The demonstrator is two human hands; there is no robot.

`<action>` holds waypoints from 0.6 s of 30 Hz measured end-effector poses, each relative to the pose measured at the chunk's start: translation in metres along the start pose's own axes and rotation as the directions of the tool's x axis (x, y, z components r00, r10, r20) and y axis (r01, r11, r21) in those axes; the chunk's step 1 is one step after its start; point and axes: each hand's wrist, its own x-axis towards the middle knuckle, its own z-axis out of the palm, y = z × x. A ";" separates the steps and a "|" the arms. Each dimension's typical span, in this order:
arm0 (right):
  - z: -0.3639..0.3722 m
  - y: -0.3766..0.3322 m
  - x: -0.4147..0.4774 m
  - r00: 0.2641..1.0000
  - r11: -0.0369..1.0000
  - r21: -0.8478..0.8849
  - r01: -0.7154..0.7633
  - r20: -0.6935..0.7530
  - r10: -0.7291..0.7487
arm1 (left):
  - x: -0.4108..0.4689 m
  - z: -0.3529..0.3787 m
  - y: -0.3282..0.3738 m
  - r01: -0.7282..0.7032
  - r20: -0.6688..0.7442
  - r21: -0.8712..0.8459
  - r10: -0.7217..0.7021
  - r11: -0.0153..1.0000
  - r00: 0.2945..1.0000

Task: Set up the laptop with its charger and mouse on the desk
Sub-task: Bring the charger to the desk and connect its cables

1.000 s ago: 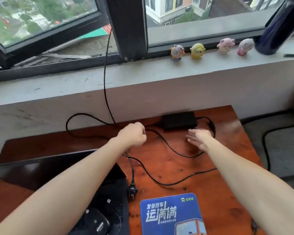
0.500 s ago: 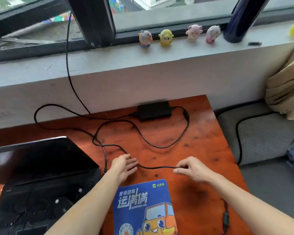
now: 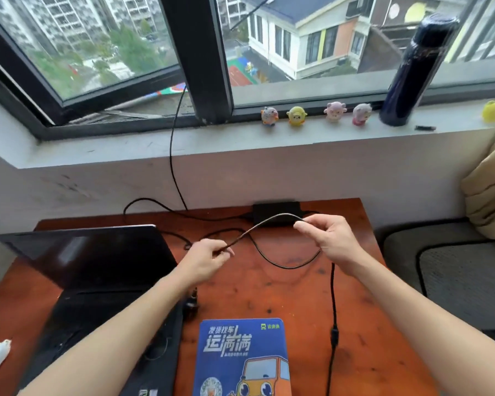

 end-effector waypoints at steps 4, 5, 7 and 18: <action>0.006 -0.013 0.009 0.996 0.984 -0.168 0.067 0.070 -0.056 | 0.005 -0.084 0.010 -0.068 -0.316 -0.093 0.035 0.993 0.948; 0.011 -0.010 0.009 0.995 0.960 -0.270 0.075 0.089 -0.052 | 0.005 -0.105 0.011 -0.082 -0.365 -0.119 0.033 0.989 0.930; 0.019 0.006 0.009 0.998 0.887 -0.460 0.028 0.063 0.001 | 0.003 -0.142 0.011 -0.114 -0.448 -0.244 -0.008 0.963 0.894; 0.080 0.000 -0.006 0.917 0.915 -0.231 -0.332 -0.308 0.255 | -0.011 -0.239 -0.109 0.036 -0.440 -0.495 -0.286 0.868 0.851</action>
